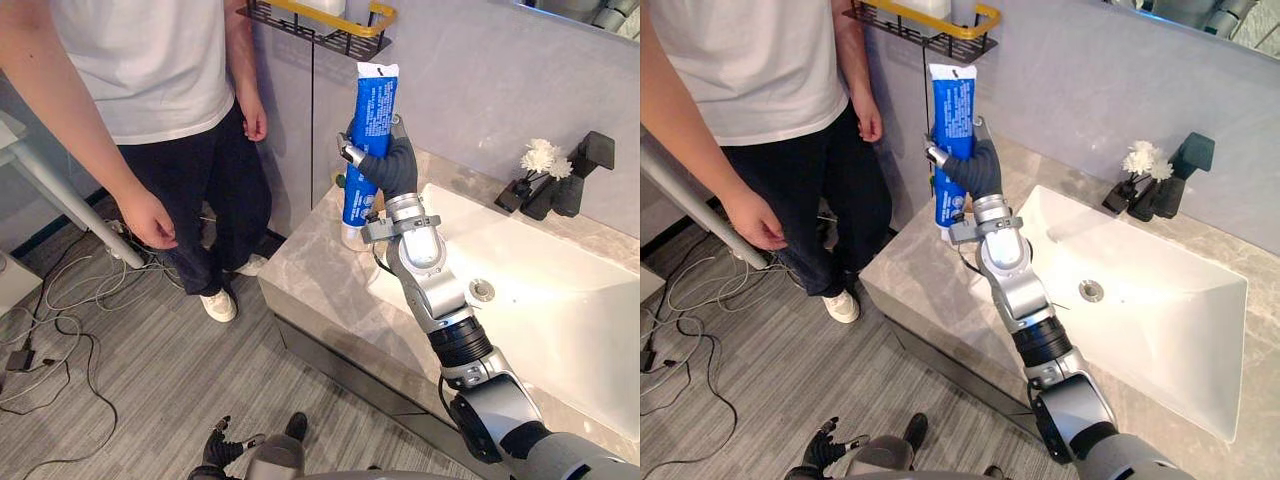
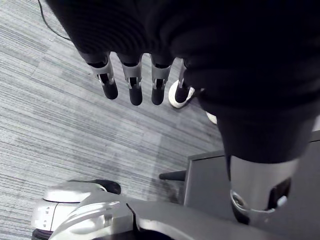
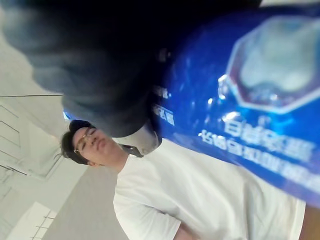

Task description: Organize washtable

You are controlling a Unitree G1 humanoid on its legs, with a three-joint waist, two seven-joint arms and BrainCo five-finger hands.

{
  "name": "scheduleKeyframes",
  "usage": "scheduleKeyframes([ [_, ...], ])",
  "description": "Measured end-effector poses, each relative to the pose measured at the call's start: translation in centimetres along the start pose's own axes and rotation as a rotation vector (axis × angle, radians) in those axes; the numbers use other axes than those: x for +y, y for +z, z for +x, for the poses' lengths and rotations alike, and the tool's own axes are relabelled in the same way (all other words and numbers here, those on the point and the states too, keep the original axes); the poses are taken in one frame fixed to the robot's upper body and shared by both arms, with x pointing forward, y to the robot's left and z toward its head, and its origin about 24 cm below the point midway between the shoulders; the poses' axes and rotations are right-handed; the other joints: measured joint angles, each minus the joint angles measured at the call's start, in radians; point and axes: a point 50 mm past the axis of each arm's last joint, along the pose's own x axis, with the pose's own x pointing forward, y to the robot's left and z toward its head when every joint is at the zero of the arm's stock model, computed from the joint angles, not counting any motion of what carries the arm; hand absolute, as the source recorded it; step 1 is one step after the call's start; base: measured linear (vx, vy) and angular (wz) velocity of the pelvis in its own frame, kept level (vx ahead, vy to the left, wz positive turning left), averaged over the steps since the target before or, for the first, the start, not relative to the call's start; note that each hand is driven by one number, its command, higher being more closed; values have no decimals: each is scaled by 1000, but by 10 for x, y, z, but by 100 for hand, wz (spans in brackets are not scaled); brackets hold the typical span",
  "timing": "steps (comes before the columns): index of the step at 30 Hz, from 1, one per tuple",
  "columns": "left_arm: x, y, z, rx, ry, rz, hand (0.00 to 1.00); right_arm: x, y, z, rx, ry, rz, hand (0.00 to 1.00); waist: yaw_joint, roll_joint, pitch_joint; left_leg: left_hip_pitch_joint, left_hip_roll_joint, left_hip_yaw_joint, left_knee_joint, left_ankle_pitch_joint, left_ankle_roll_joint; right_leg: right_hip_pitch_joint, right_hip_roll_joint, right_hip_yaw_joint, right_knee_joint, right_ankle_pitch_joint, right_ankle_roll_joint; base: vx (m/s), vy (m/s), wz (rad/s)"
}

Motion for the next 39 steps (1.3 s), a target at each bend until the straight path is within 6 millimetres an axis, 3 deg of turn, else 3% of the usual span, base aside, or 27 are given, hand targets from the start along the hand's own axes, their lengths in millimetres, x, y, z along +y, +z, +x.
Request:
scheduleKeyframes([
  [13,0,-2,-1,5,0,0,0,-53,17,7,-64,-135,-200,100,-8,0,-2,1,-1,-1,-1,2,2,0,0,0,-1,-1,1,0,0,0],
  [25,-1,-5,-1,20,-4,1,0,-49,32,24,-123,-115,-217,100,-6,0,-16,-20,-2,-6,-2,4,2,-19,-1,-3,-1,-2,3,0,0,0],
  [35,-1,-5,-1,18,-3,-6,0,-43,28,36,-97,-93,-229,100,-1,-1,-17,-33,-6,-32,-2,9,1,-19,-1,-33,-1,-3,4,-8,-7,8],
  [39,-1,-5,-1,19,-3,-12,0,-43,15,38,-35,-85,-243,100,4,-1,-17,-36,-7,-39,-2,11,1,-19,0,-37,-1,-3,4,-17,-5,4],
])
